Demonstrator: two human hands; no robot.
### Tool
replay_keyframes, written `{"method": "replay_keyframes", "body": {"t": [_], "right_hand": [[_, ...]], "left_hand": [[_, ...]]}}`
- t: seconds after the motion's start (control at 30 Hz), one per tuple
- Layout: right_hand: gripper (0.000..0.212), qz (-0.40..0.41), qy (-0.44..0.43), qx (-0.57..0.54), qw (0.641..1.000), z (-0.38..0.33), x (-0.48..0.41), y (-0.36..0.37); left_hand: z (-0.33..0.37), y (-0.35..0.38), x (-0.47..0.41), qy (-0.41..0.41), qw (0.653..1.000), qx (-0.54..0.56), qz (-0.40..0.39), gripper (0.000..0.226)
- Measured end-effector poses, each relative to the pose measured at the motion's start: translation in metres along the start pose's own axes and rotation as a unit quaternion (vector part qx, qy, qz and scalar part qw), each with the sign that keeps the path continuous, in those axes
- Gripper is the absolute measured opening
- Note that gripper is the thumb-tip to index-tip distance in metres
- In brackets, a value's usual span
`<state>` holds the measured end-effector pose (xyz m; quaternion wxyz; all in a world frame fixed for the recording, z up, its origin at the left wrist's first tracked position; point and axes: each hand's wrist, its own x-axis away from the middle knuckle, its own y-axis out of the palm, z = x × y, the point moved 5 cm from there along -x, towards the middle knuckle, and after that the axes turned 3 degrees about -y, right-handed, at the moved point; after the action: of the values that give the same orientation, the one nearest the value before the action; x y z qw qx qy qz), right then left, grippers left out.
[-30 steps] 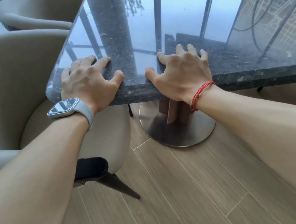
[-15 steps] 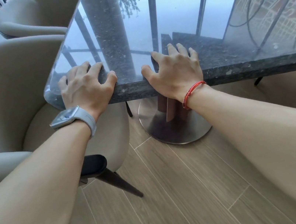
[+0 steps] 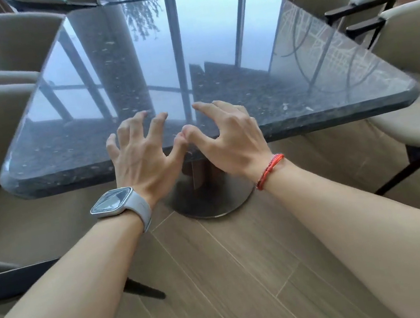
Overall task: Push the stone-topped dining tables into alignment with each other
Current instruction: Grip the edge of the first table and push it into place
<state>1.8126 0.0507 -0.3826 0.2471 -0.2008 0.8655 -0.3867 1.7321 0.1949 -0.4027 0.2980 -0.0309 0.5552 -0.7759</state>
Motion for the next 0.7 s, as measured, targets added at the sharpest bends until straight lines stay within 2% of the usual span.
{"method": "replay_keyframes", "body": {"t": [0.17, 0.37, 0.5, 0.6, 0.7], "right_hand": [[0.063, 0.038, 0.072, -0.005, 0.997, 0.055, 0.017, -0.061], [0.066, 0.047, 0.114, 0.025, 0.992, 0.098, 0.029, -0.097], [0.071, 0.04, 0.109, 0.061, 0.991, 0.109, 0.016, -0.097], [0.059, 0.026, 0.108, 0.117, 0.987, 0.121, -0.005, -0.085], [0.067, 0.017, 0.091, 0.173, 0.981, 0.131, -0.022, -0.058]], "left_hand": [[0.042, 0.015, -0.001, -0.001, 1.0, 0.015, -0.023, 0.066], [0.079, 0.028, 0.001, 0.017, 0.999, 0.017, -0.042, 0.074], [0.075, 0.028, -0.012, 0.0, 0.999, 0.003, -0.037, 0.072], [0.061, 0.033, -0.032, -0.017, 0.999, -0.013, -0.027, 0.073], [0.049, 0.052, -0.043, -0.018, 0.997, -0.079, -0.018, 0.076]]}}
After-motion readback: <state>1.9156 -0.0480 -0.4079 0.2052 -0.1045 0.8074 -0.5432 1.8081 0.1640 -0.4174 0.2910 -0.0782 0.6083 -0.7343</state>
